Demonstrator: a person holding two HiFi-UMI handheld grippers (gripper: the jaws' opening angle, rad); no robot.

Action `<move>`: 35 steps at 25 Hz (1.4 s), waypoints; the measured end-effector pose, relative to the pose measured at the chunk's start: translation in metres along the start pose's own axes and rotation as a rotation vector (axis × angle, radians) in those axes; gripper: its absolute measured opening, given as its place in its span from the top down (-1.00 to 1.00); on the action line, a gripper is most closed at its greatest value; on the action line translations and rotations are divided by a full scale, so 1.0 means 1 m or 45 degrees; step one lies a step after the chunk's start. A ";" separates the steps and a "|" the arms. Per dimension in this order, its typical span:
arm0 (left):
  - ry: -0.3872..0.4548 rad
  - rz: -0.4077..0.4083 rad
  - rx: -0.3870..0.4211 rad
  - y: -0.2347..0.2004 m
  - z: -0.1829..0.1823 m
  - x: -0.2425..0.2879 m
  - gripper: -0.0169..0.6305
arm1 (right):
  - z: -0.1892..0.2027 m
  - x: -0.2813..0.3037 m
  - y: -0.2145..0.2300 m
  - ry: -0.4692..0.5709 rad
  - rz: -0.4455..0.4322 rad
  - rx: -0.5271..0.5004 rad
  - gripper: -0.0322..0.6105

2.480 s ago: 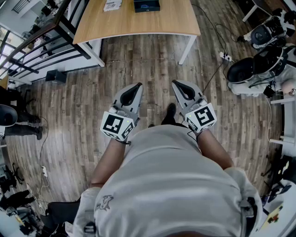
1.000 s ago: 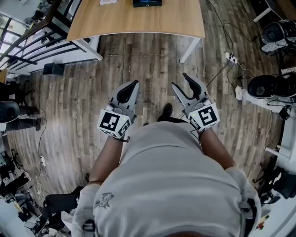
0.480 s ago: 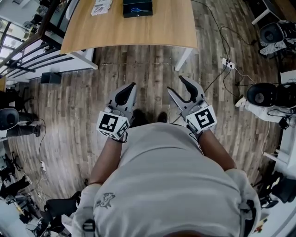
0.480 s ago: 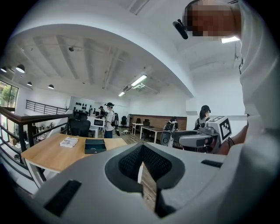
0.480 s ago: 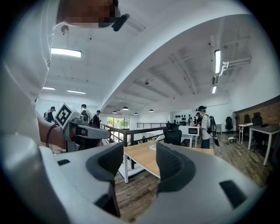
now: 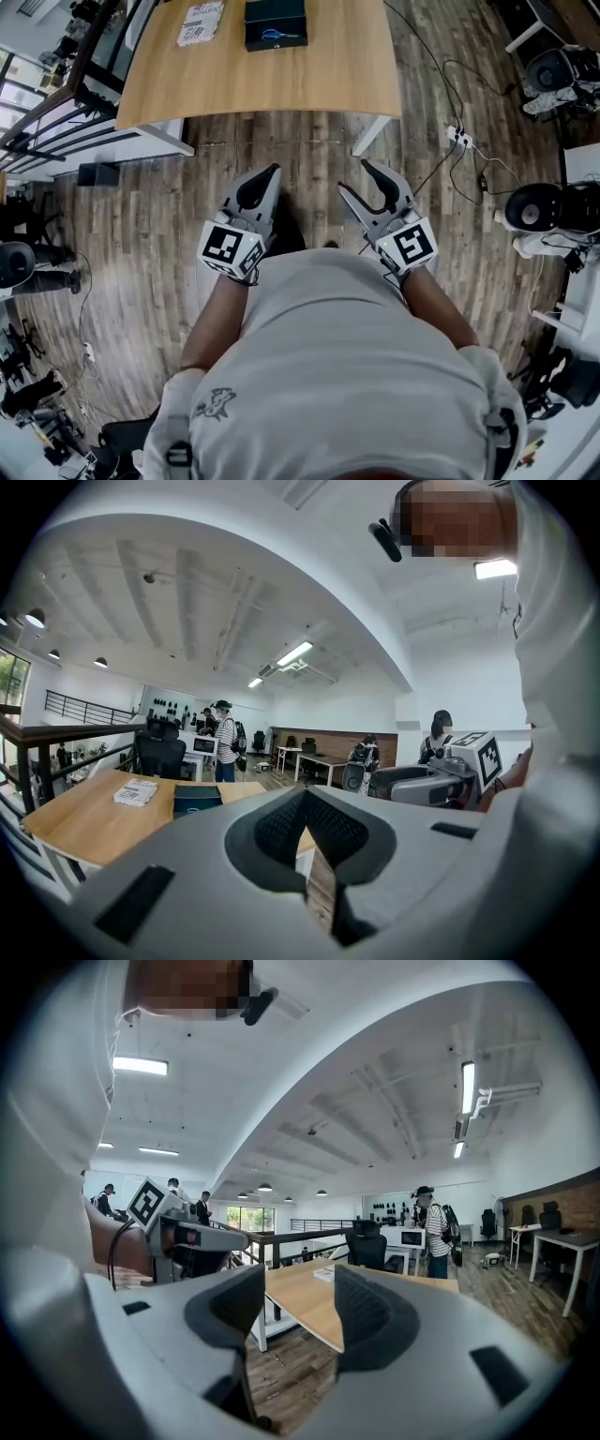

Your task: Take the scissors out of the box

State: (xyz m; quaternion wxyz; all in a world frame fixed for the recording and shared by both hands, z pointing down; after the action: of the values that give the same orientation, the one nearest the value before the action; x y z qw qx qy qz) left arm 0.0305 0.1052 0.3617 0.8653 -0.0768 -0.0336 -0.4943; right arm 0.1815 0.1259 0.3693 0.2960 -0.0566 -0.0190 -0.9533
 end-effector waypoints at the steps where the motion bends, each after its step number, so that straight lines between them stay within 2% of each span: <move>1: 0.001 0.008 0.000 -0.006 -0.002 0.008 0.93 | 0.000 0.007 0.006 0.000 0.005 0.001 0.16; 9: -0.018 0.068 -0.014 -0.085 -0.018 0.060 0.93 | -0.020 0.091 0.056 0.016 0.058 0.009 0.16; 18: -0.019 0.139 -0.033 -0.178 -0.030 0.096 0.93 | -0.030 0.189 0.092 -0.024 0.110 -0.002 0.16; 26: -0.040 0.128 -0.056 -0.223 -0.031 0.105 0.93 | -0.034 0.230 0.105 -0.048 0.122 0.019 0.17; 35: -0.065 0.055 -0.076 -0.242 -0.028 0.124 0.93 | -0.025 0.258 0.135 -0.079 0.029 0.024 0.21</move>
State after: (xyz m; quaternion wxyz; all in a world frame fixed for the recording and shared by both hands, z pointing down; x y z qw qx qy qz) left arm -0.1154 -0.1257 0.3747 0.8720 -0.1161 -0.0392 -0.4740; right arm 0.0445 -0.1318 0.3754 0.3066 -0.0835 -0.0367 -0.9475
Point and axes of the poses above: the fingertips, and each gripper's own axes: x forward along the fingers, y to its right, z out of its underside, the point moved 2 cm from there along -x, backward along the fingers, and after that the axes turned 13 degrees about -z, right-handed, at the moved point
